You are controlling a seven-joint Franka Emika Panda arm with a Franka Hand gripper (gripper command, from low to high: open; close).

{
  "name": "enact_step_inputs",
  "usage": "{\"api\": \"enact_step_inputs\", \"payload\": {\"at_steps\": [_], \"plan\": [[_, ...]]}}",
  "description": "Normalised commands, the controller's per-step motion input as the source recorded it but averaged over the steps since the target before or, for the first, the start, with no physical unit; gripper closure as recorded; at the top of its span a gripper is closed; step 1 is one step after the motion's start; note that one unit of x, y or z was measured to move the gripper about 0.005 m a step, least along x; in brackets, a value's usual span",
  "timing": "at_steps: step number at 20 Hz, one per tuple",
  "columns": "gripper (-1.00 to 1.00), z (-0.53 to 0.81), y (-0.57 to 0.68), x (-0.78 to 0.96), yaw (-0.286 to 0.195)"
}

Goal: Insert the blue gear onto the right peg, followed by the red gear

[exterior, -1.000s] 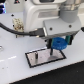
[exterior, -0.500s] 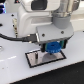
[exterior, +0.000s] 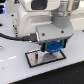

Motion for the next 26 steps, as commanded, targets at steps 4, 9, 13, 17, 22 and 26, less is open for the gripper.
{"api": "enact_step_inputs", "payload": {"at_steps": [4,9,13,17,22,26], "plan": [[1.00,0.20,-0.07,0.13,0.000],[1.00,0.19,-0.05,0.16,0.000],[1.00,0.23,0.00,0.42,0.000],[1.00,0.02,-0.07,0.13,0.000],[1.00,-0.05,-0.03,0.11,0.000],[1.00,-0.04,-0.05,0.10,0.000]]}}
